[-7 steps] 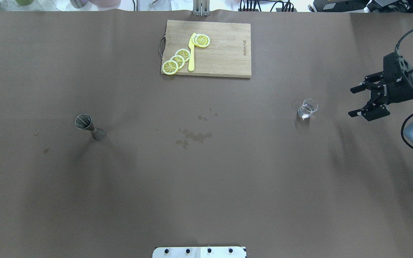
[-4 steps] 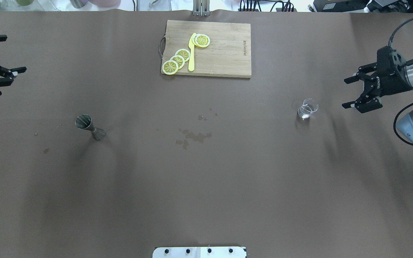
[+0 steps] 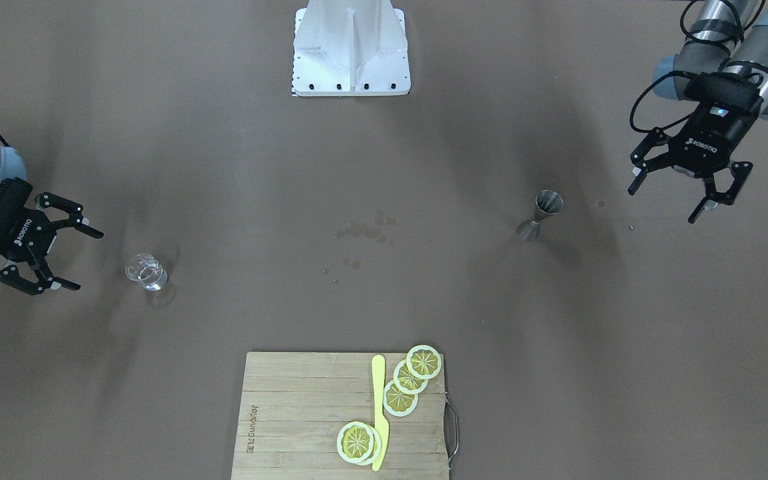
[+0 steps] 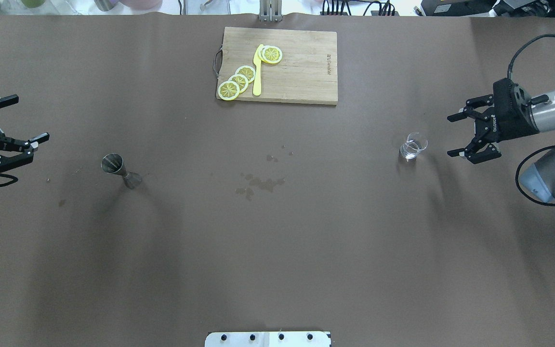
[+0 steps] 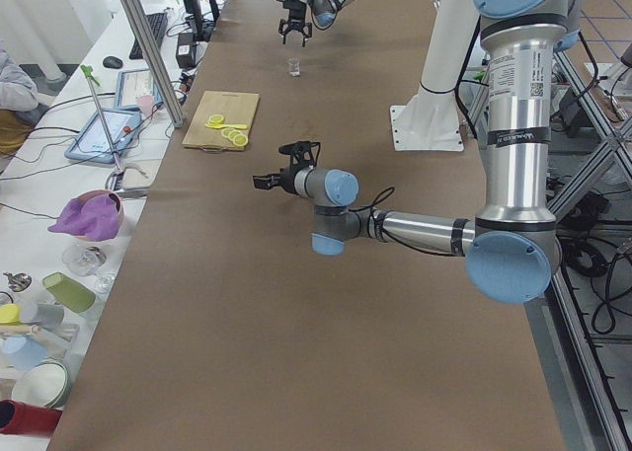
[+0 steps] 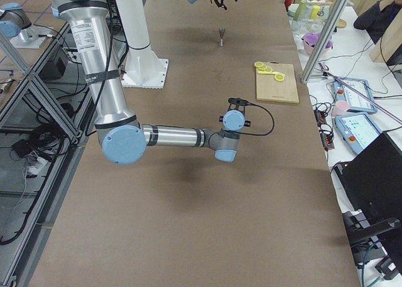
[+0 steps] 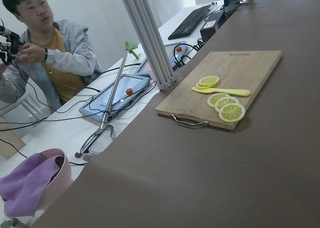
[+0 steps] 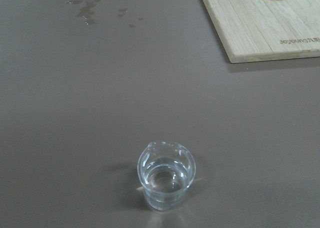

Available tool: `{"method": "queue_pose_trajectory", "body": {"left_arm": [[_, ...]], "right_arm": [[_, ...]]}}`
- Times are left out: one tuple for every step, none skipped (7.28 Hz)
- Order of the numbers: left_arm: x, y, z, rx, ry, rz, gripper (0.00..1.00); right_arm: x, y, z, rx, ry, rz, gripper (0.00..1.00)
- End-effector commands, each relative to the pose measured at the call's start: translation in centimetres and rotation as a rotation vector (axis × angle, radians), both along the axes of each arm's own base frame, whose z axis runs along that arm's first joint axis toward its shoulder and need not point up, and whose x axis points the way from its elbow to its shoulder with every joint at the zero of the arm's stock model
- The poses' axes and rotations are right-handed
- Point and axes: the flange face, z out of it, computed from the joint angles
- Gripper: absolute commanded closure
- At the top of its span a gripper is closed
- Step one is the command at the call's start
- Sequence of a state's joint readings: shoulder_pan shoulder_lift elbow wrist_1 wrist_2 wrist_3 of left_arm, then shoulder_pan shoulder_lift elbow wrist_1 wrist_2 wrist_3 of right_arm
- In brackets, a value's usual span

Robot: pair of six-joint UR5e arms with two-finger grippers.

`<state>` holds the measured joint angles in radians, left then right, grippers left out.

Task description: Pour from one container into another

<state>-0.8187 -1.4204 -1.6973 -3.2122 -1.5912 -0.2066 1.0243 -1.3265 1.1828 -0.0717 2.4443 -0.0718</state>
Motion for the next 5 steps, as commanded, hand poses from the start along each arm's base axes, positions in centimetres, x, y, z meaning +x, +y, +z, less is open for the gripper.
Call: {"method": "queue_pose_trajectory", "body": {"left_arm": [[-1.1, 1.9, -0.6, 0.003, 0.018, -0.043, 0.02], [-1.0, 1.9, -0.8, 0.004, 0.019, -0.045, 0.02], [-1.1, 1.9, -0.9, 0.006, 0.021, -0.045, 0.02], [-0.9, 2.1, -0.9, 0.013, 0.026, -0.037, 0.02], [-0.9, 2.3, -1.0, 0.039, 0.033, -0.034, 0.02]], "right_arm": [[-0.5, 0.4, 2.2, 0.026, -0.019, -0.001, 0.0], [-1.2, 0.2, 2.0, 0.027, -0.021, -0.009, 0.0], [-2.2, -1.3, 1.7, 0.027, -0.021, -0.009, 0.0], [-2.7, -1.2, 1.6, 0.034, -0.024, -0.01, 0.0], [-4.4, -0.8, 1.4, 0.039, -0.023, -0.015, 0.0]]}}
